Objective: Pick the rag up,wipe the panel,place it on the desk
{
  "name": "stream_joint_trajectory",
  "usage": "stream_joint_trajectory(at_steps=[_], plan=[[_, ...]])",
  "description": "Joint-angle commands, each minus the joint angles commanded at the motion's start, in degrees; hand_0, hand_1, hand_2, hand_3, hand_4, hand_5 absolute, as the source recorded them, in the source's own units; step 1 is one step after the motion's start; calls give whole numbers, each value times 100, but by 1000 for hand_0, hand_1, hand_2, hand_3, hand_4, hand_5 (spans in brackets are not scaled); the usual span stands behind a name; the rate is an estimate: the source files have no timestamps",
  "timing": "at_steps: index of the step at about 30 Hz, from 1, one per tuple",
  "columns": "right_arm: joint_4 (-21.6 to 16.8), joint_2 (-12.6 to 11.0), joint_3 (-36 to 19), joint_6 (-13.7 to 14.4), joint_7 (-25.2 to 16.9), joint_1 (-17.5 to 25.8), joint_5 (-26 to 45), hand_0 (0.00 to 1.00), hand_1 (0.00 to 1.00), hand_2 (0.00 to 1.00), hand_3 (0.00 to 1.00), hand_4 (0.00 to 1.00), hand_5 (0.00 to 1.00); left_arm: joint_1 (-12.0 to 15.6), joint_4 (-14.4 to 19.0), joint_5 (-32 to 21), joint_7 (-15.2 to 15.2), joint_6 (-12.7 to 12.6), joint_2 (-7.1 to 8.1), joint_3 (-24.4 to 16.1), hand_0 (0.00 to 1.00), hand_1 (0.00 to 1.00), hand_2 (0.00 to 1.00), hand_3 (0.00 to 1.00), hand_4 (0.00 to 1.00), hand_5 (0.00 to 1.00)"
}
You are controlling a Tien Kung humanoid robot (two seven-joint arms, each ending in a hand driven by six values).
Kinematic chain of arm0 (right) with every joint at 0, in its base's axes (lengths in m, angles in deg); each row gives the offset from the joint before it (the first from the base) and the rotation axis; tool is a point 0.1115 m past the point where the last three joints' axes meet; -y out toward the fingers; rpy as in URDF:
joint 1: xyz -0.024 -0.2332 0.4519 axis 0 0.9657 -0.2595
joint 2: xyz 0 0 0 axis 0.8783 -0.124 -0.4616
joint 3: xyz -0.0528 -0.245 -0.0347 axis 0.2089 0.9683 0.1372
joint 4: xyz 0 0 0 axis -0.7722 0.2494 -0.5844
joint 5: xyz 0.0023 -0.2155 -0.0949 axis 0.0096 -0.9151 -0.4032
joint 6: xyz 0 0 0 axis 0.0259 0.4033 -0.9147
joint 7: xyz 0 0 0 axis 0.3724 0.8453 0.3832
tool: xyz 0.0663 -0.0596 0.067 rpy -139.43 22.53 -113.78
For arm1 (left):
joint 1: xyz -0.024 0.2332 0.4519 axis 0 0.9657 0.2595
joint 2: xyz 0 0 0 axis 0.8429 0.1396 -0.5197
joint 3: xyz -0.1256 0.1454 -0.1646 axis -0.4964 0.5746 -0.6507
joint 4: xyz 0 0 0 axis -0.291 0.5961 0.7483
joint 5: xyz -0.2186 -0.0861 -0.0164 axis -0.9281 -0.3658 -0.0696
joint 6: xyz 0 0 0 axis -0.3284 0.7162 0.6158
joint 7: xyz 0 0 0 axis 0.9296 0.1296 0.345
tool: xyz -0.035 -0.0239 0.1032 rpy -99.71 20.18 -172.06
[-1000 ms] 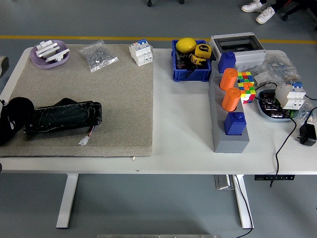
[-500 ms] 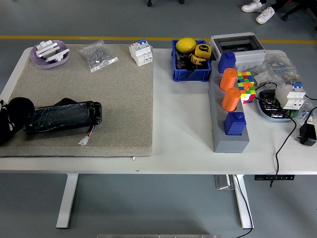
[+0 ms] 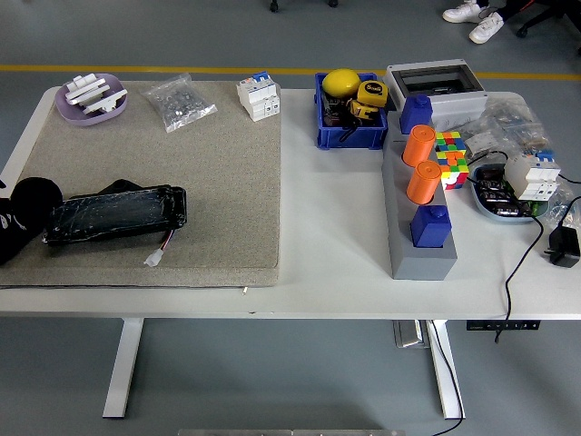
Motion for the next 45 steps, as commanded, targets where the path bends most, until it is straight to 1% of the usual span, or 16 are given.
stream_joint_trajectory(at_steps=[9, 17, 18, 23, 24, 27, 29, 30, 34, 35, 36, 38, 41, 42, 43, 45], plan=[[16, -34, 90, 5, 5, -27, 8, 788, 543, 692, 711, 998, 718, 477, 438, -1595, 720, 175, -31, -585, 579, 795, 787, 622, 763, 31], [21, -52, 203, 6, 6, -35, 25, 788, 543, 691, 711, 998, 718, 689, 446, -2555, 1330, 42, -227, -1120, 613, 809, 795, 647, 766, 35], [20, -54, 211, 8, 6, -32, 25, 788, 543, 691, 711, 998, 718, 710, 435, -2681, 1399, 23, -252, -1178, 665, 817, 802, 782, 781, 31], [29, -65, 257, 9, 13, -3, 29, 788, 543, 691, 711, 998, 718, 846, 345, -3340, 1867, -78, -446, -1532, 665, 817, 802, 782, 781, 31], [31, -63, 267, 10, 13, 4, 30, 788, 543, 691, 711, 998, 717, 862, 318, -3503, 1980, -106, -483, -1588, 739, 788, 758, 739, 775, 39], [33, -51, 291, 11, 11, 27, 33, 788, 543, 691, 711, 998, 717, 905, 229, -4023, 2351, -120, -614, -1751, 739, 788, 758, 739, 775, 39], [32, -41, 297, 11, 8, 44, 31, 788, 543, 691, 711, 998, 717, 925, 157, -4507, 2705, -78, -712, -1853, 739, 788, 758, 739, 775, 39], [32, -38, 304, 10, 8, 51, 31, 788, 545, 691, 709, 998, 715, 928, 126, -4768, 2864, -58, -758, -1895, 680, 745, 655, 609, 744, 55], [34, -33, 327, 7, 9, 74, 41, 788, 545, 691, 709, 998, 715, 908, -11, -5693, 3310, 115, -891, -1949, 680, 745, 655, 609, 744, 55], [35, -34, 335, 7, 10, 75, 45, 788, 545, 691, 709, 998, 715, 897, -46, -5954, 3383, 180, -915, -1946, 680, 745, 655, 609, 744, 55], [36, -35, 341, 6, 12, 75, 48, 788, 545, 691, 709, 998, 715, 889, -68, -6177, 3423, 220, -929, -1943, 616, 651, 594, 564, 728, 59], [34, -38, 342, 7, 12, 81, 56, 788, 543, 691, 709, 998, 715, 854, -153, -6649, 3514, 377, -1003, -1968, 616, 651, 594, 564, 728, 59], [33, -25, 351, 6, 12, 95, 71, 788, 543, 691, 709, 998, 715, 839, -205, -7347, 3683, 620, -1224, -2107, 616, 651, 594, 564, 728, 59], [35, -20, 350, 6, 11, 101, 73, 788, 543, 691, 709, 998, 715, 841, -198, -7478, 3722, 653, -1277, -2138, 616, 651, 594, 564, 728, 59], [38, -16, 349, 6, 11, 104, 76, 788, 543, 691, 708, 998, 714, 847, -184, -7537, 3747, 670, -1315, -2157, 554, 597, 582, 568, 725, 57], [45, -4, 349, 4, 8, 115, 88, 788, 543, 691, 708, 998, 714, 875, -109, -7568, 3810, 710, -1421, -2198, 554, 597, 582, 568, 725, 57]])
